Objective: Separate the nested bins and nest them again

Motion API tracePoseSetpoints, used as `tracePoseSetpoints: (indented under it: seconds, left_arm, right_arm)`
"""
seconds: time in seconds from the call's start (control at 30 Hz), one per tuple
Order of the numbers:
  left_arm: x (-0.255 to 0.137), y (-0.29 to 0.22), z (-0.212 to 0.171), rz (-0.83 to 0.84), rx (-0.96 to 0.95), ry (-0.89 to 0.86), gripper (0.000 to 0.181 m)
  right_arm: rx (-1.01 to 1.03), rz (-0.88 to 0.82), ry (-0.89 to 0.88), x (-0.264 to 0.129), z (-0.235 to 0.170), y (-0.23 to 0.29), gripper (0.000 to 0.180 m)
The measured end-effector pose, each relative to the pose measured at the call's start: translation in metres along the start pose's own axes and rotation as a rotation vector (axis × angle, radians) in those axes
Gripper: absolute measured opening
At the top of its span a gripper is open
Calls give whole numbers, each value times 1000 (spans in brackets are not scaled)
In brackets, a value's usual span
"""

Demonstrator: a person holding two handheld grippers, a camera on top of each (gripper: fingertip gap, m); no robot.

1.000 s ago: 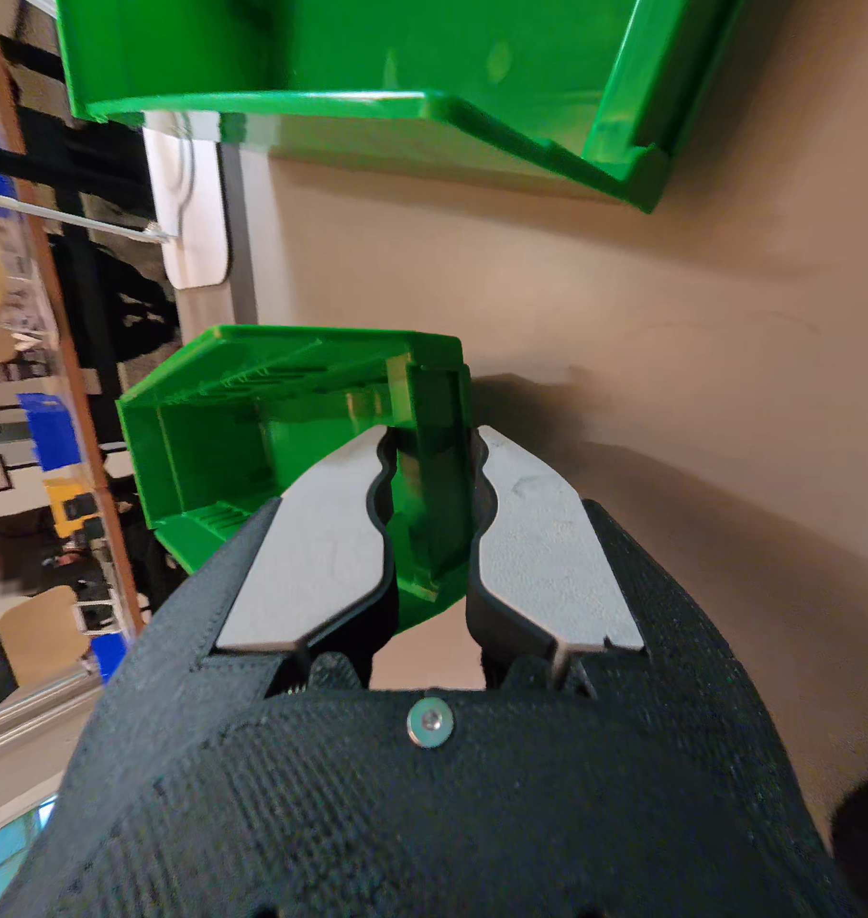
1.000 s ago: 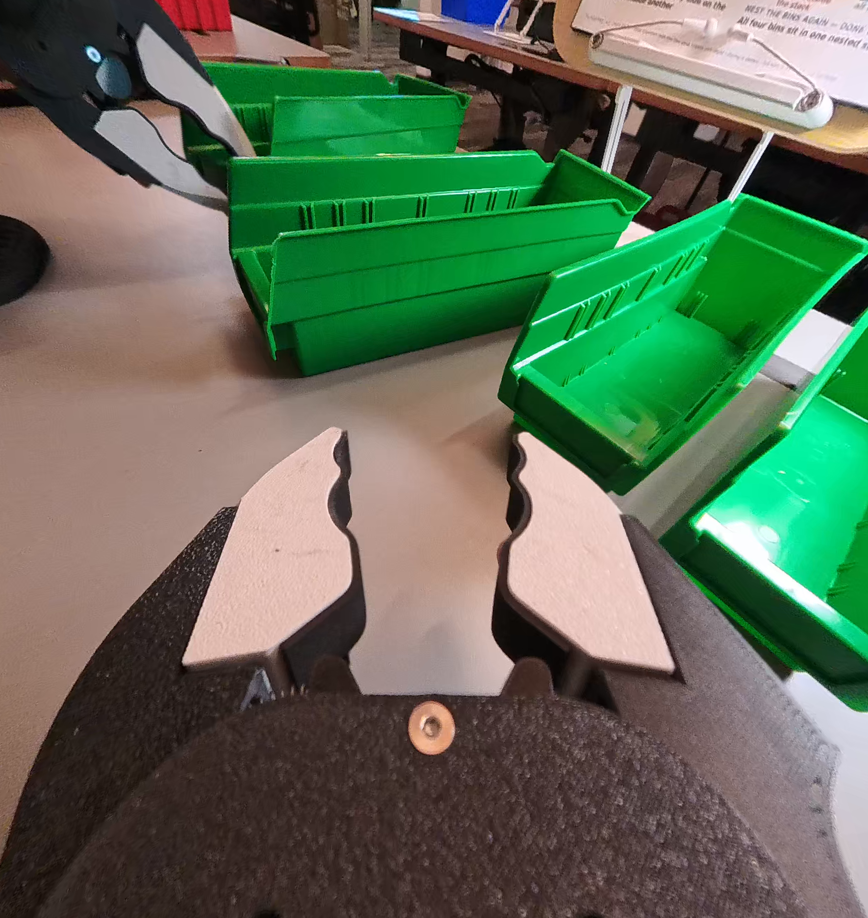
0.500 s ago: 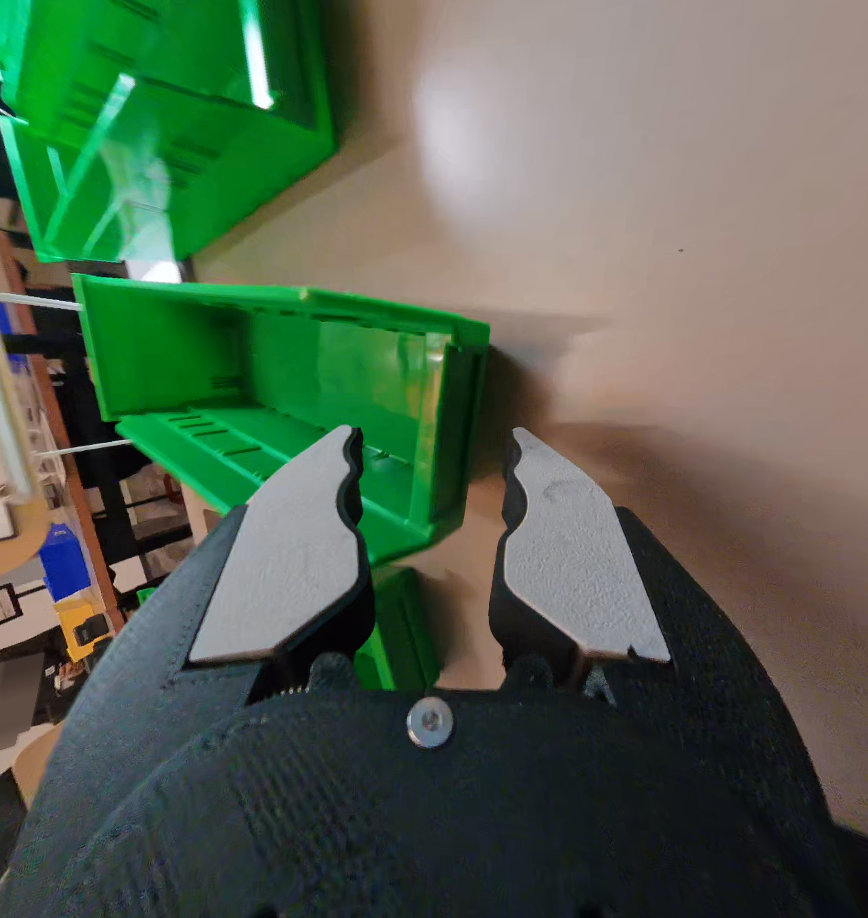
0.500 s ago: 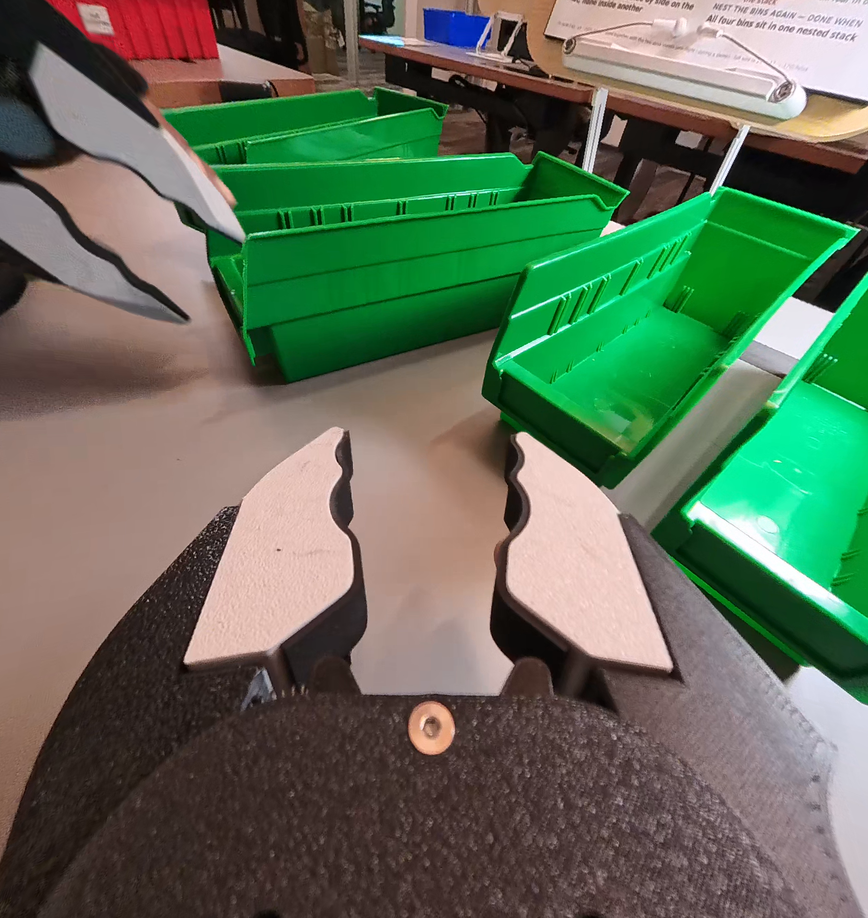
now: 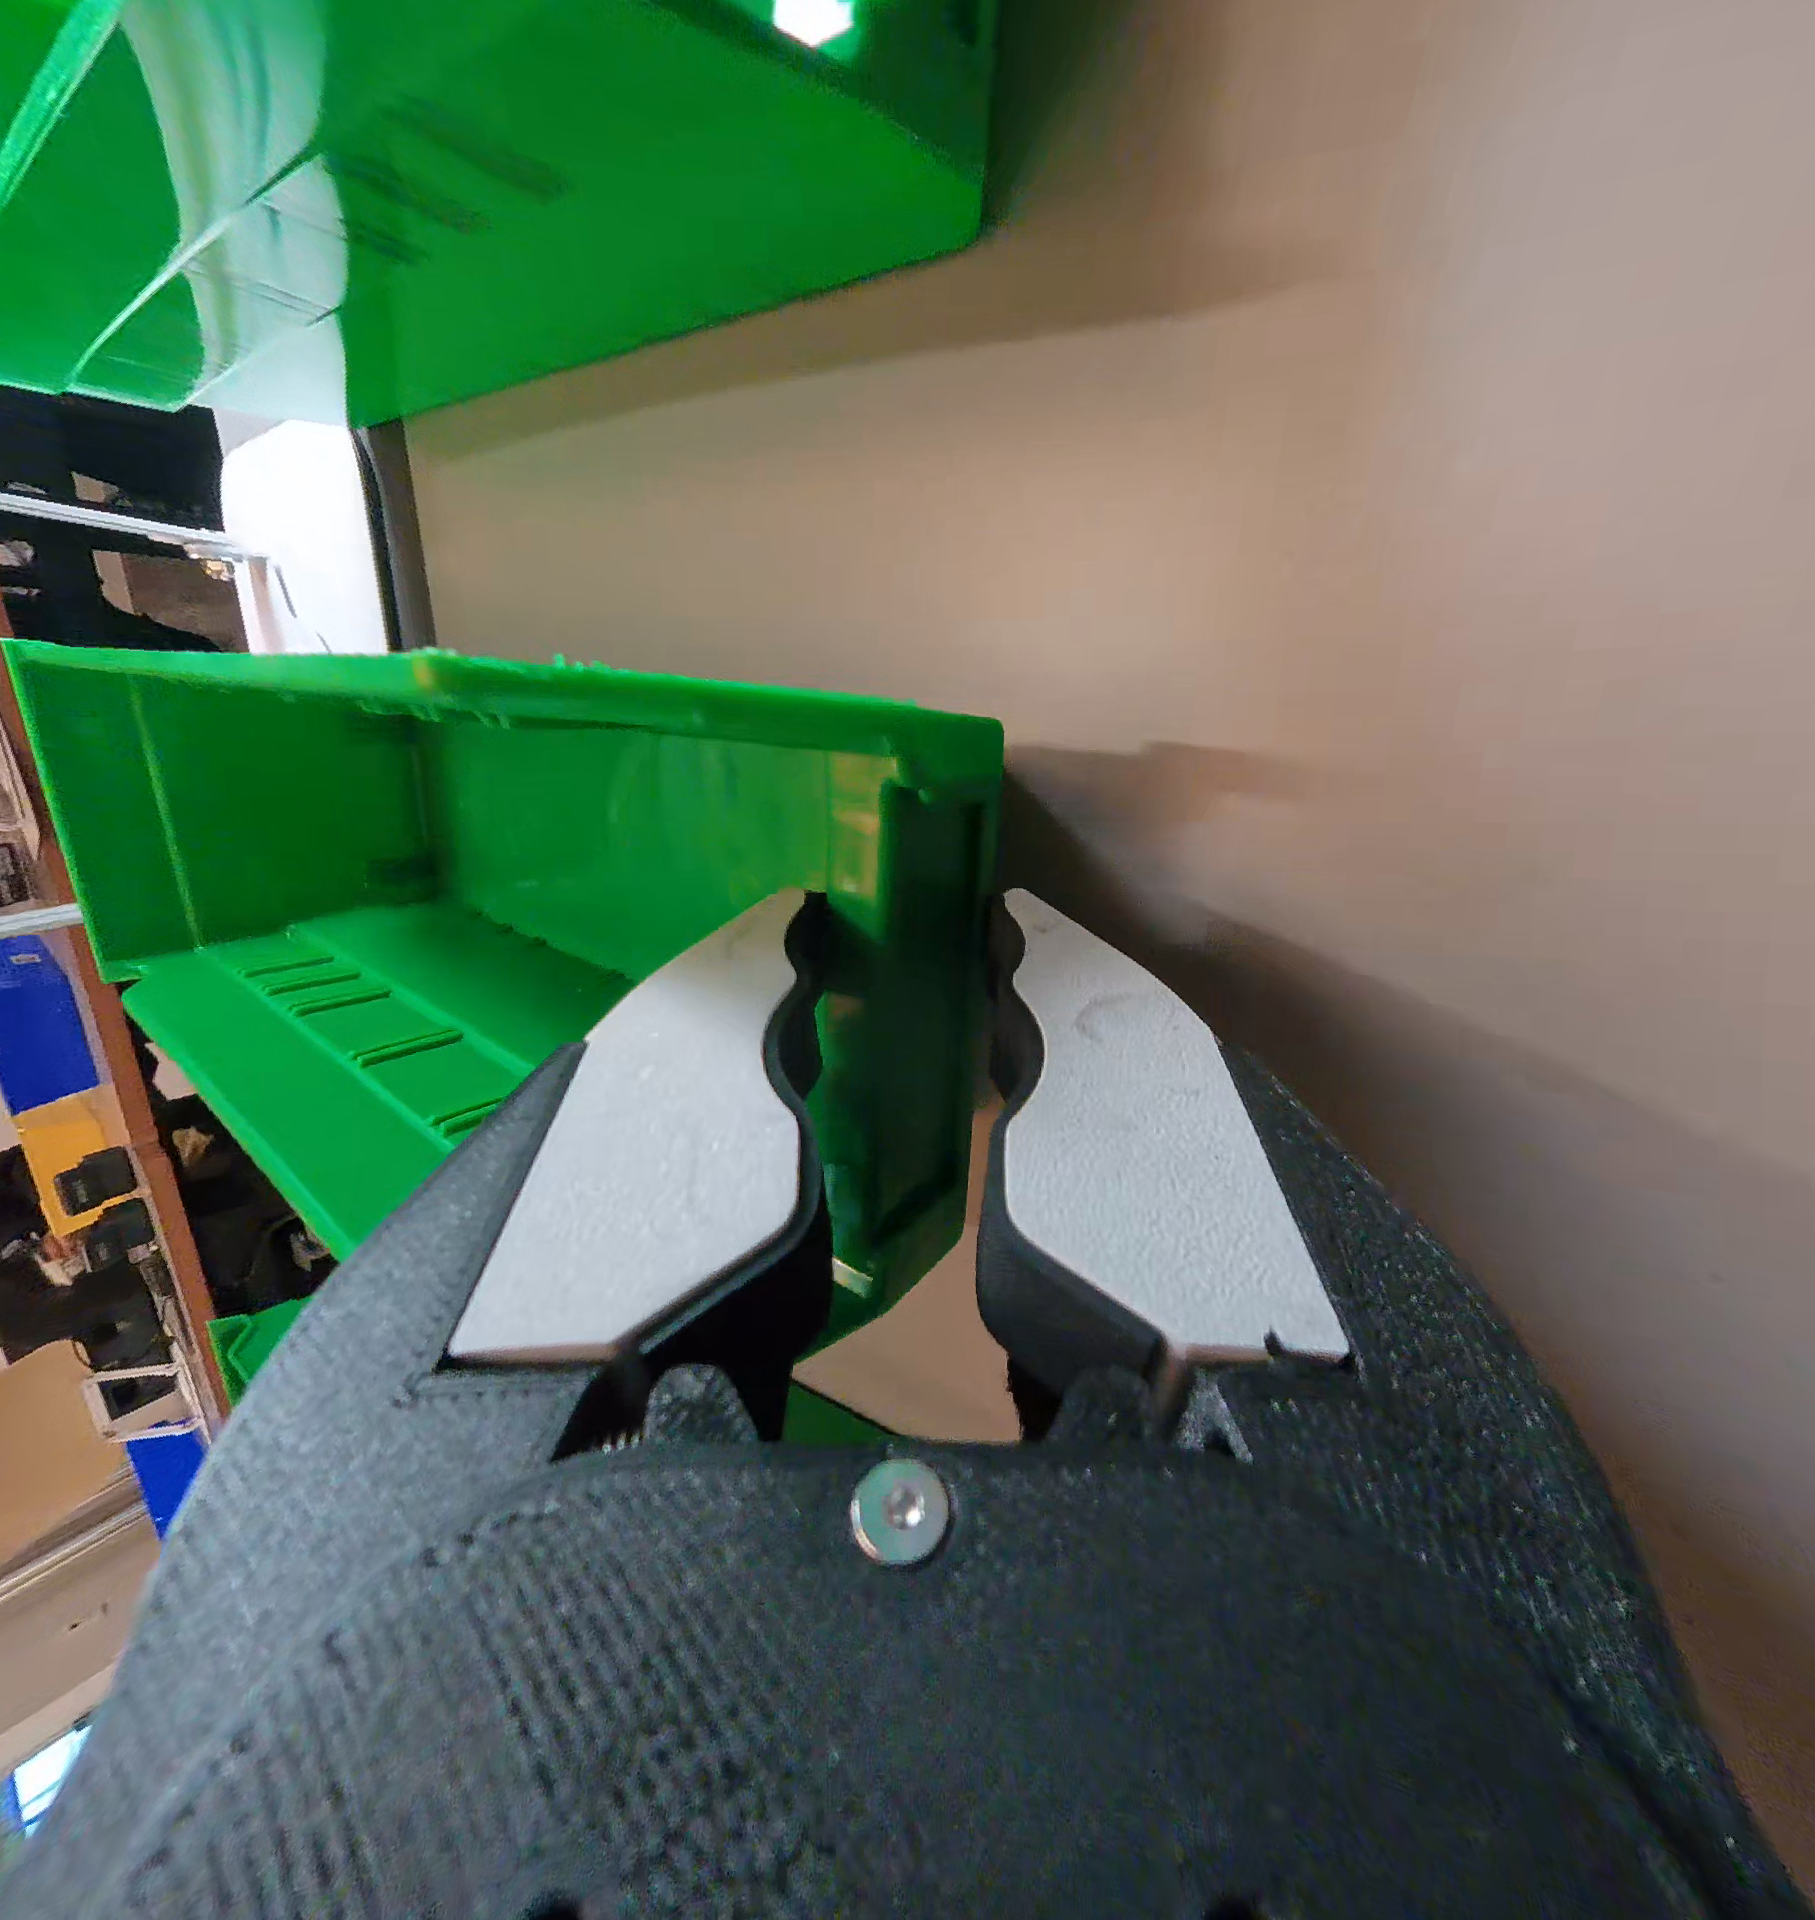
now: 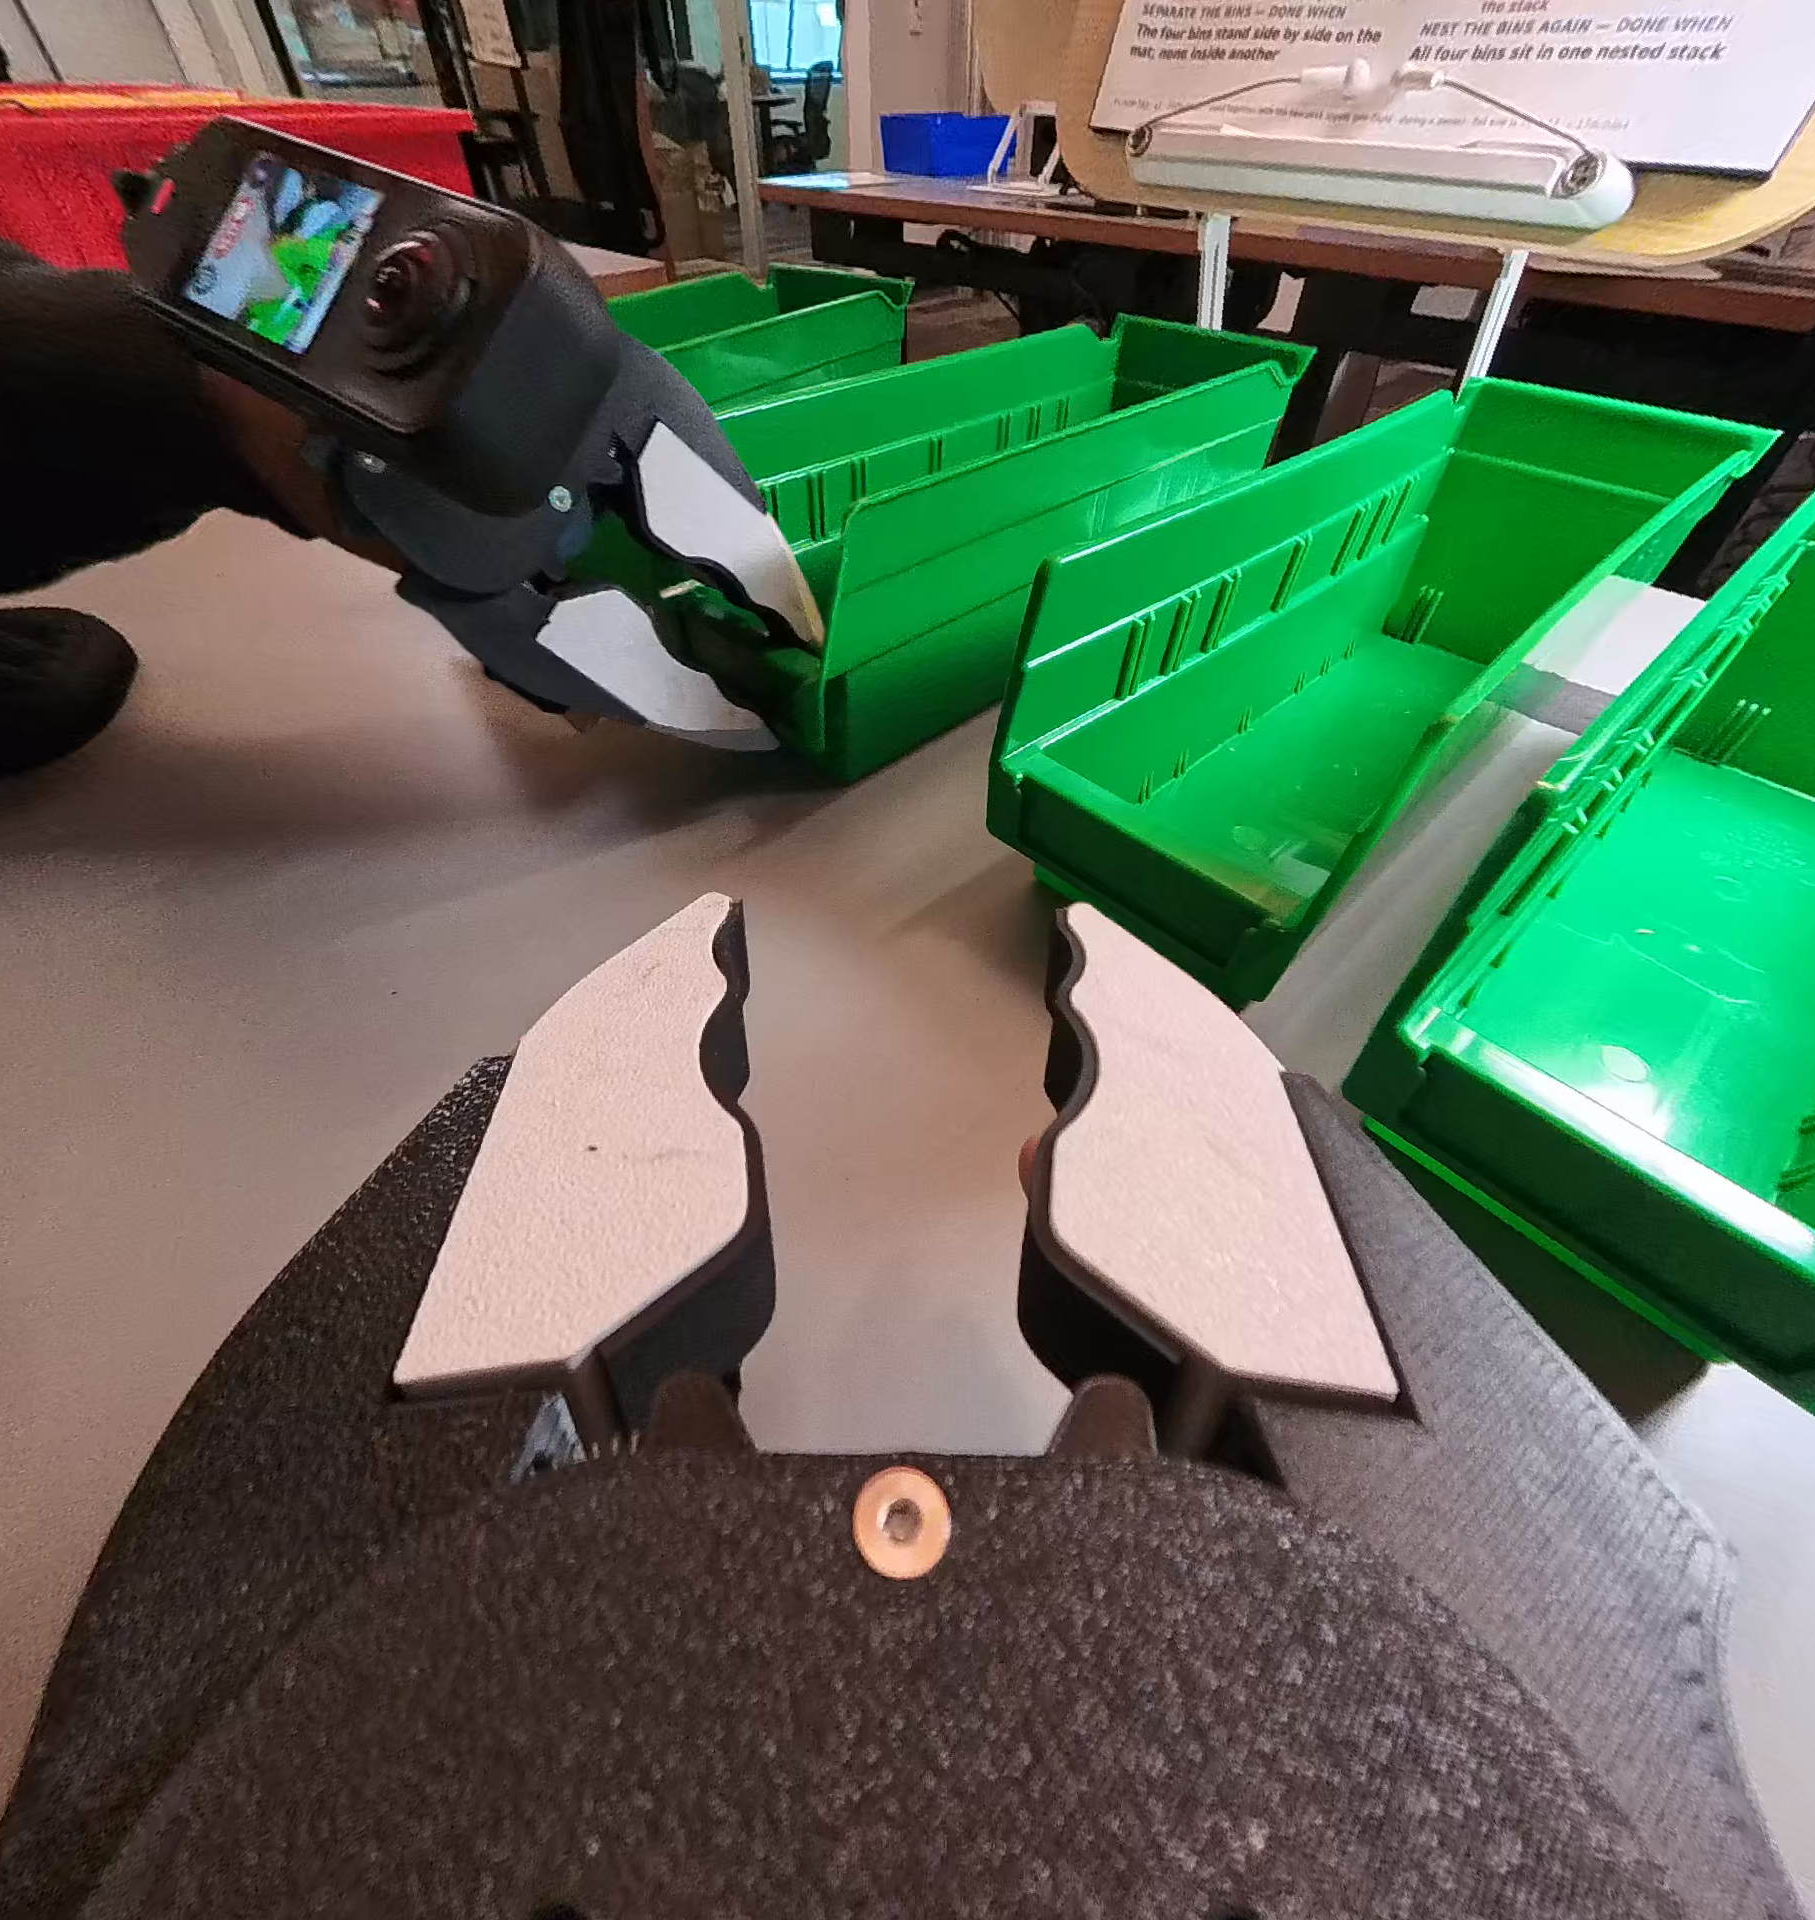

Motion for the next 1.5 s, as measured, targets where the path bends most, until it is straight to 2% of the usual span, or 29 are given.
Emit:
tracePoseSetpoints:
  seconds: [0.23,0.3,0.43,0.53,0.6,0.7,0.8,0.93,1.03,1.07,1.17,1.5]
  left_arm:
    - [-3,1,4,39,9,-34,30]
    - [-19,-2,9,57,-2,-102,37]
    - [-74,-9,8,58,-101,-312,39]
    - [-104,11,-32,149,-229,-333,40]
    - [-109,26,-76,197,-325,-265,41]
    - [-97,27,-140,163,-415,-83,49]
    - [-78,14,-162,108,-401,9,52]
    - [-43,4,-157,59,-338,87,53]
    - [-24,0,-158,42,-298,150,36]
    - [-21,-1,-158,46,-287,151,36]
    - [-23,-4,-153,58,-223,127,30]
    - [-37,-35,-105,36,-26,-47,30]
  right_arm:
    - [15,-8,-20,0,2,-3,54]
    - [26,-8,-23,1,2,-4,54]
    - [32,-24,-42,-1,4,-7,54]
    - [41,-25,-48,-2,5,-9,54]
    - [49,-20,-55,-1,6,-9,54]
    - [56,-13,-59,0,6,-9,53]
    - [64,-7,-60,3,7,-8,53]
    - [71,3,-46,6,3,-7,52]
    - [84,8,-60,2,4,-7,52]
    - [86,6,-69,1,5,-8,51]
    - [115,17,-89,-2,7,-11,51]
    - [136,35,-89,2,6,-9,50]
Point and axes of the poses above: each gripper's, where its closed fingertips meet, x out along the fingers, z out of its top, y = z × x across the jaws, the point moved 2 cm from there along -x, back along the fingers, and after that the axes turned 6 degrees about y, right-handed, at the moved point
